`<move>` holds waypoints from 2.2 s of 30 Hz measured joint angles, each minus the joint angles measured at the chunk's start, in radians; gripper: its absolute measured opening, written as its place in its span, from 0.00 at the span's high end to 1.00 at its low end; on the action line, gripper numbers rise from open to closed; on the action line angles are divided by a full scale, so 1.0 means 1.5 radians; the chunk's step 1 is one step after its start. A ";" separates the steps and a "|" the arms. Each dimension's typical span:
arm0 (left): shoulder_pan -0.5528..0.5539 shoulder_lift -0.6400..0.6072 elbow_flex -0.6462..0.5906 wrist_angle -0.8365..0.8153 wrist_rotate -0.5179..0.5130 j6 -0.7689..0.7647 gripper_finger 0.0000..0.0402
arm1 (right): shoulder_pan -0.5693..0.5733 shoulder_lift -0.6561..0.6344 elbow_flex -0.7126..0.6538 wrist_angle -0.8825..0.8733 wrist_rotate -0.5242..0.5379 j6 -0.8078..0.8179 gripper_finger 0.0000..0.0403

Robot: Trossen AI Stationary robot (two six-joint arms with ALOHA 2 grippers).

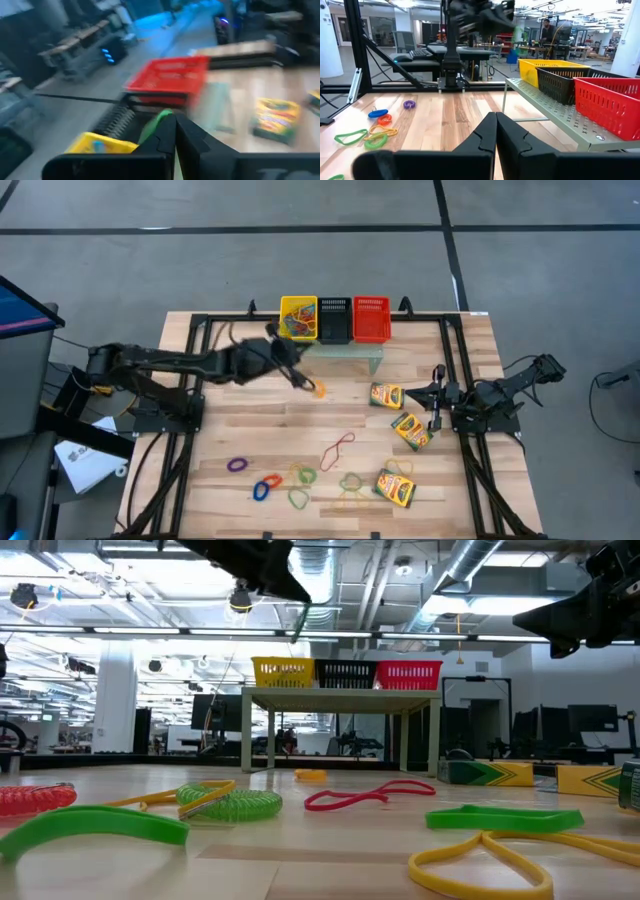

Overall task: Pick & Place Office Desk Supplies
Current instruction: Put the top small green rubber band into the yellow bin on the shelf, then put the top left big yellow rubber band into the yellow bin on the shelf

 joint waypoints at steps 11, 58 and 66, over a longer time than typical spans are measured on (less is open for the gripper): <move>0.174 -0.004 0.000 -0.007 0.081 -0.040 1.00 | 0.000 0.001 0.000 -0.001 0.000 -0.002 0.99; -0.427 0.184 -0.090 -0.020 0.131 -0.327 0.51 | -0.002 0.001 0.000 -0.001 0.006 0.014 0.99; -0.430 0.255 -0.112 -0.010 0.130 -0.391 0.50 | -0.001 0.001 0.000 -0.001 0.006 0.016 0.99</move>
